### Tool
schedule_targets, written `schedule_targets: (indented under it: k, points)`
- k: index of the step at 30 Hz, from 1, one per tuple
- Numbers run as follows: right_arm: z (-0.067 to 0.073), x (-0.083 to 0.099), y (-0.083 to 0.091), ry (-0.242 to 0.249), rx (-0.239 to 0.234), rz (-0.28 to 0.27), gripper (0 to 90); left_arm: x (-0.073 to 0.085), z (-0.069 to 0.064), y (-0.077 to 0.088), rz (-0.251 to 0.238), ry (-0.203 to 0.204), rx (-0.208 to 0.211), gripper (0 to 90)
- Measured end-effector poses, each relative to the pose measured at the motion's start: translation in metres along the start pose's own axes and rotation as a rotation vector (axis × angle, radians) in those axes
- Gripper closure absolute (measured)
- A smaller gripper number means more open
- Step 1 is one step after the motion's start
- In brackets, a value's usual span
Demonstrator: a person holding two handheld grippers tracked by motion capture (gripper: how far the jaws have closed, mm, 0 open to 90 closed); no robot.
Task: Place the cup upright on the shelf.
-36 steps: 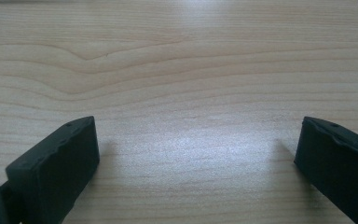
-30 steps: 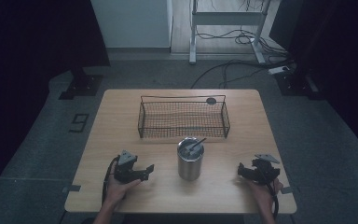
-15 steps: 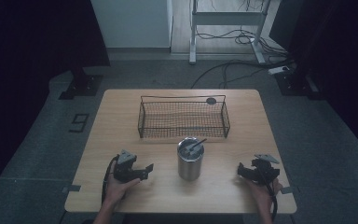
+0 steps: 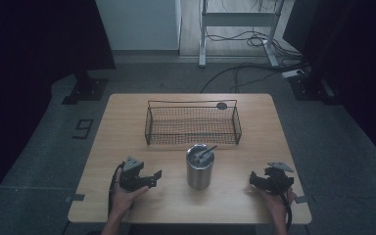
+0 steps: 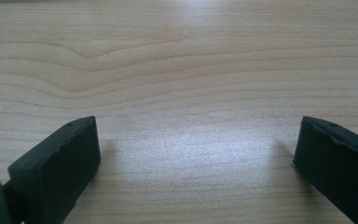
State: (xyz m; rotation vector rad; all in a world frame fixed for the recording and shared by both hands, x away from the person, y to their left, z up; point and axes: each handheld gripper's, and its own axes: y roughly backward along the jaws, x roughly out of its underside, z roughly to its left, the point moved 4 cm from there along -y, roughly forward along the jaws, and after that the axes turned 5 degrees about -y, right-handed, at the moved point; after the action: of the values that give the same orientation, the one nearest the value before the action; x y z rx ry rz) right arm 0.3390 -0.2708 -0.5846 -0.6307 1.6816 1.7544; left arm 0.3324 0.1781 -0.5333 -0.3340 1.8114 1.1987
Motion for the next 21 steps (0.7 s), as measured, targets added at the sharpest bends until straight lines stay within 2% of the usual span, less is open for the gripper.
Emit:
schedule_targets:
  k: [2,7,11,14,21]
  points:
    - [0.000,0.000,0.000,0.002,-0.001,0.000,0.0,-0.006,-0.002,0.000,-0.006,-0.011,-0.013,14.9]
    - [-0.001,0.001,0.001,0.006,-0.002,0.001,0.1,-0.017,-0.008,0.005,-0.020,-0.027,0.000,14.7]
    - [-0.001,0.002,0.003,-0.002,0.004,-0.001,0.7,-0.024,-0.013,0.013,-0.035,-0.041,0.023,14.6]
    - [-0.001,0.003,0.003,-0.006,0.007,-0.003,0.9,-0.032,-0.020,0.020,-0.051,-0.068,0.038,14.6]
    - [-0.002,0.004,0.005,-0.008,0.011,-0.002,1.0,-0.041,-0.028,0.021,-0.072,-0.077,0.069,14.5]
